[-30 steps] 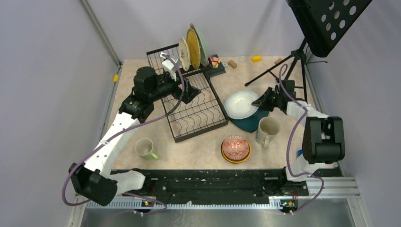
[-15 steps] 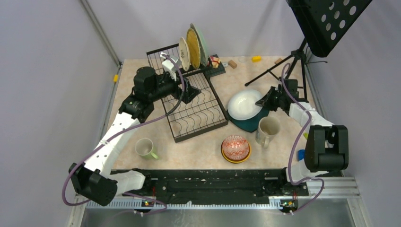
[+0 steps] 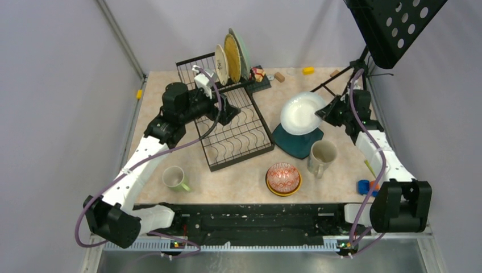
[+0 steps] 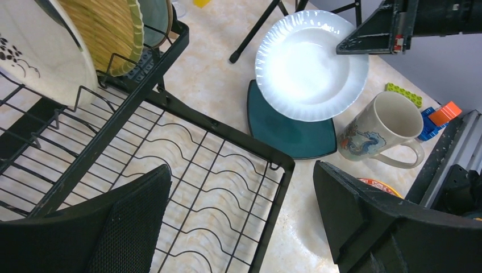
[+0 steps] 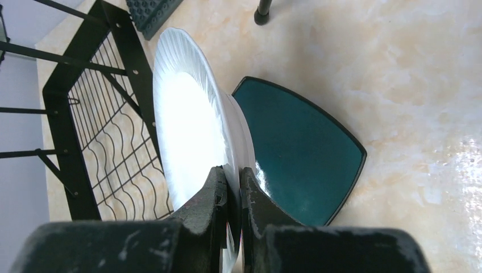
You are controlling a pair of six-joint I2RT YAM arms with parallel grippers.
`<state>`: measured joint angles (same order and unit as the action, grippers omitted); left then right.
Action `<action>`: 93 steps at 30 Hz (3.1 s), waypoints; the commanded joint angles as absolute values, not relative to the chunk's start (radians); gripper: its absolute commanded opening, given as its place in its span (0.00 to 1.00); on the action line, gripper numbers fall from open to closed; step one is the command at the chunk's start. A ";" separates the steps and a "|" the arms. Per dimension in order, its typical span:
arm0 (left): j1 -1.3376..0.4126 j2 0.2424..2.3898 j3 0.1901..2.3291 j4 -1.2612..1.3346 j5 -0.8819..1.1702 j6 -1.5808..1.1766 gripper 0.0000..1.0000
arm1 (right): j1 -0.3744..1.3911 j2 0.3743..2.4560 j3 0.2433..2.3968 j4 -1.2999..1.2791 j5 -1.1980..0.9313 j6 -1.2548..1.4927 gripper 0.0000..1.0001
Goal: Load the mixed dishes into the dish rack
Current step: Pick up the plate at the center of the board, then insert the plate into the dish rack.
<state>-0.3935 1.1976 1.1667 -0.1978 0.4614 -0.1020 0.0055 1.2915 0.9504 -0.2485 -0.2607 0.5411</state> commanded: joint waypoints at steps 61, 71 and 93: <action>-0.063 1.009 1.030 -0.178 -0.151 -0.440 0.99 | 0.889 1.277 1.562 -0.045 0.427 -0.054 0.00; -0.058 1.020 0.999 -0.121 -0.056 -0.467 0.99 | 1.014 1.652 1.991 -0.095 0.685 -0.164 0.00; -0.054 1.054 0.994 -0.104 0.024 -0.479 0.93 | 1.049 2.160 2.506 0.033 0.968 -0.295 0.00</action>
<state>-0.0593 1.0477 1.0004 -0.1574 -0.0158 -0.4736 1.0340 2.1883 2.4115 -0.1558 0.9295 -0.2584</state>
